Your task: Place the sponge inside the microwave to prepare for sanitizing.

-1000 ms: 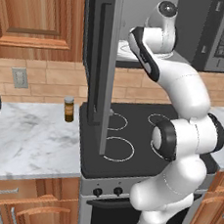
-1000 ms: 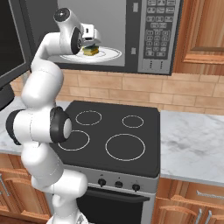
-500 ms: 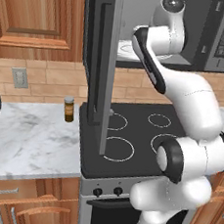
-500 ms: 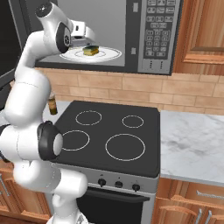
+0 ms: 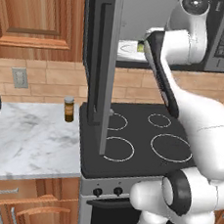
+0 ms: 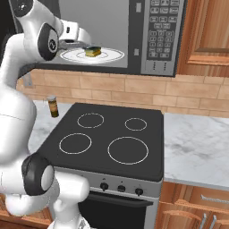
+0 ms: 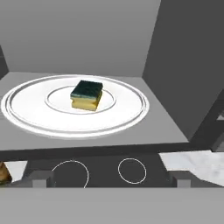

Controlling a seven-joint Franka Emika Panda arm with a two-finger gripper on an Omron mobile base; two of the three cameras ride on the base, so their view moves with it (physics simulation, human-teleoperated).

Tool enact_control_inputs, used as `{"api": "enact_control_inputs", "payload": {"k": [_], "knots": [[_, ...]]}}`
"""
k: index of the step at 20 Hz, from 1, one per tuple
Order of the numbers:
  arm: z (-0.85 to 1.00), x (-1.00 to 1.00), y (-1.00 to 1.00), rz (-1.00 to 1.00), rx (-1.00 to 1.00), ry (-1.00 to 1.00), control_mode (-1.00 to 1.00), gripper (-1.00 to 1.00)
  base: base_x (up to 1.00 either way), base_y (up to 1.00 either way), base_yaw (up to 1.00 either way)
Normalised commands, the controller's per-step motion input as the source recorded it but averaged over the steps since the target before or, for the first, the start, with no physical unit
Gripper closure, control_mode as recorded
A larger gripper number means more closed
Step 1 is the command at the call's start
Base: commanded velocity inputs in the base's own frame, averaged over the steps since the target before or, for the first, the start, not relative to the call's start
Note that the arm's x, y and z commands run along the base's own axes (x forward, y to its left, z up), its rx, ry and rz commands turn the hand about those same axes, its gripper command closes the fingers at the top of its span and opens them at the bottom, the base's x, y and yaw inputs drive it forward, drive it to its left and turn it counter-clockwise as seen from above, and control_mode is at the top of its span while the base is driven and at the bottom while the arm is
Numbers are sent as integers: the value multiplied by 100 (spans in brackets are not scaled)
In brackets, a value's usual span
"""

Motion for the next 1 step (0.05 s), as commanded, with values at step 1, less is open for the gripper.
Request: {"api": "enact_control_inputs", "payload": {"k": [1], "knots": [[0,-100,-10,0,0,0,-100,-100,0,0,0]]}}
